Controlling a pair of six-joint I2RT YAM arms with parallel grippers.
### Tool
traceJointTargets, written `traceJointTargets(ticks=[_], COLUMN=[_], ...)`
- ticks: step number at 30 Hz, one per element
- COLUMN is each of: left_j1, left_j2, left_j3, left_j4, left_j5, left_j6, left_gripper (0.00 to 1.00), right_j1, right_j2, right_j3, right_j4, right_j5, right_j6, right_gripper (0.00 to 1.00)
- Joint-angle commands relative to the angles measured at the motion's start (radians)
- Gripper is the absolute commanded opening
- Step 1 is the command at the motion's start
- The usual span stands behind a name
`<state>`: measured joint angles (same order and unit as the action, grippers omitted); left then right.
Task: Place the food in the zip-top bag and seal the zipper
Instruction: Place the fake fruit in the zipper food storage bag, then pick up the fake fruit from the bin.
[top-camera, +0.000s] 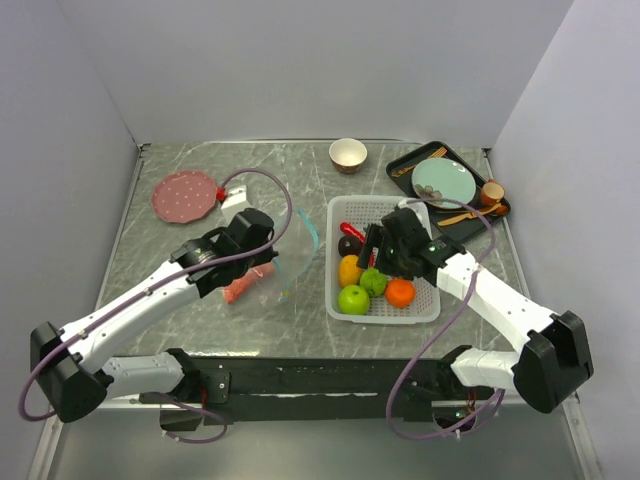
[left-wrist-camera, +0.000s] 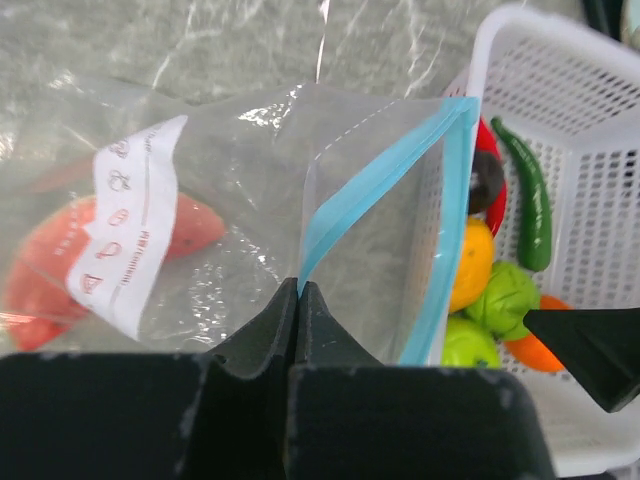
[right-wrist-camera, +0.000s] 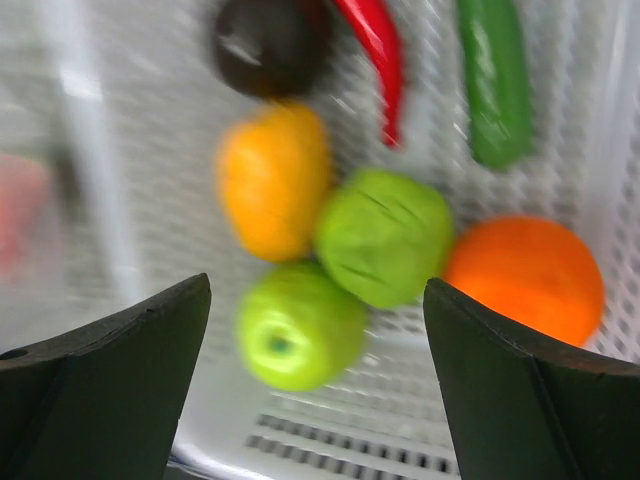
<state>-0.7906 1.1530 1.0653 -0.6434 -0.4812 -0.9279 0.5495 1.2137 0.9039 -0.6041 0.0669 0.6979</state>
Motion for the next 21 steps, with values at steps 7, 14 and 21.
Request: traceJointTargets(ticks=[7, 14, 21], left_j1=[-0.001, -0.001, -0.001], left_j2=[0.016, 0.017, 0.022], left_j3=[-0.01, -0.019, -0.018], left_j4=[0.047, 0.051, 0.044], left_j5=[0.066, 0.076, 0.073], left_j6=[0.023, 0.018, 0.018], left_gripper=[0.01, 0.01, 0.01], right_j1=[-0.006, -0.006, -0.006], right_j2=[0.035, 0.099, 0.15], right_j3=[-0.062, -0.082, -0.092], right_j4=[0.007, 0.039, 0.07], right_j5=[0.01, 0.014, 0.04], right_j6=[-0.014, -0.026, -0.029], right_gripper=[0.91, 0.8, 0.72])
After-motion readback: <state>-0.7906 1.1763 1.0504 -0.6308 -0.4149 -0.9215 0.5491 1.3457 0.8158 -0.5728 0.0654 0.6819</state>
